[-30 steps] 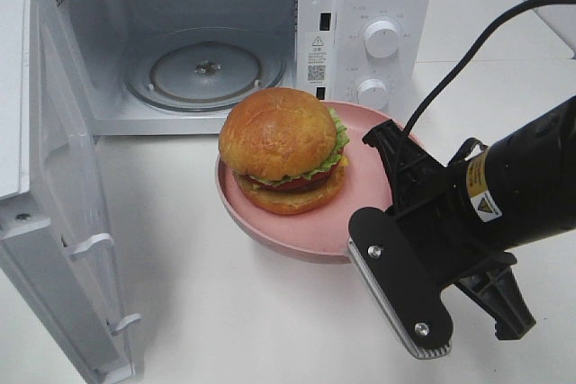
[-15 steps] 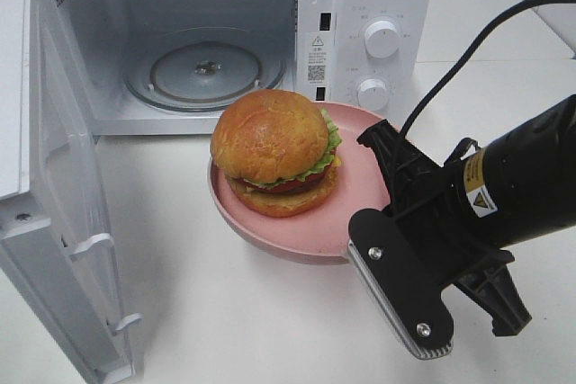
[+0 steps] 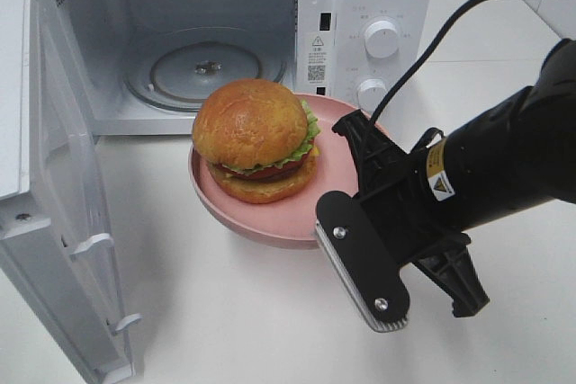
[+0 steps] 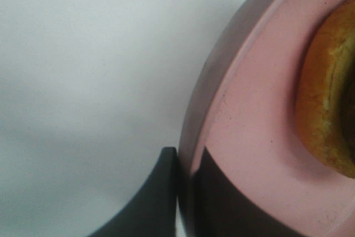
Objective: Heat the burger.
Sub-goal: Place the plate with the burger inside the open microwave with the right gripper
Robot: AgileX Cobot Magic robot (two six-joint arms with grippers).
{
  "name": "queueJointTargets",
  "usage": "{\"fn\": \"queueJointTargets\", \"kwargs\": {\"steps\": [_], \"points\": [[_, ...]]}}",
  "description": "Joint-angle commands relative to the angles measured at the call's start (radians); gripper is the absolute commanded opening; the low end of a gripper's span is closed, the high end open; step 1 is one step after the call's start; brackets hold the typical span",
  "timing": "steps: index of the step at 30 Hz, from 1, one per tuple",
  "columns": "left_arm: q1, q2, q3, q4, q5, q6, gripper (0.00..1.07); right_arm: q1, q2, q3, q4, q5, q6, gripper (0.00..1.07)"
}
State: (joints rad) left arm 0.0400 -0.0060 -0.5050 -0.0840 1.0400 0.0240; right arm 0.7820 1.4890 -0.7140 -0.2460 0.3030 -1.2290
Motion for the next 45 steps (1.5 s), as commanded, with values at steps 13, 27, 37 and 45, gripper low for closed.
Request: {"fn": "queueJointTargets", "kwargs": {"steps": [13, 27, 37, 45], "points": [[0.002, -0.02, 0.002, -0.005, -0.003, 0.0, 0.98, -0.002, 0.169, -0.216, -0.004, -0.058, 0.086, 0.0], [0.002, -0.02, 0.002, -0.005, -0.003, 0.0, 0.98, -0.002, 0.335, -0.439, -0.007, 0.071, 0.111, 0.0], [0.002, -0.02, 0.002, -0.005, -0.003, 0.0, 0.98, -0.004, 0.409, -0.546, -0.008, 0.102, 0.14, 0.0], [0.002, -0.02, 0.002, -0.005, -0.003, 0.0, 0.98, -0.004, 0.462, -0.644, -0.051, 0.134, 0.211, 0.0]]}}
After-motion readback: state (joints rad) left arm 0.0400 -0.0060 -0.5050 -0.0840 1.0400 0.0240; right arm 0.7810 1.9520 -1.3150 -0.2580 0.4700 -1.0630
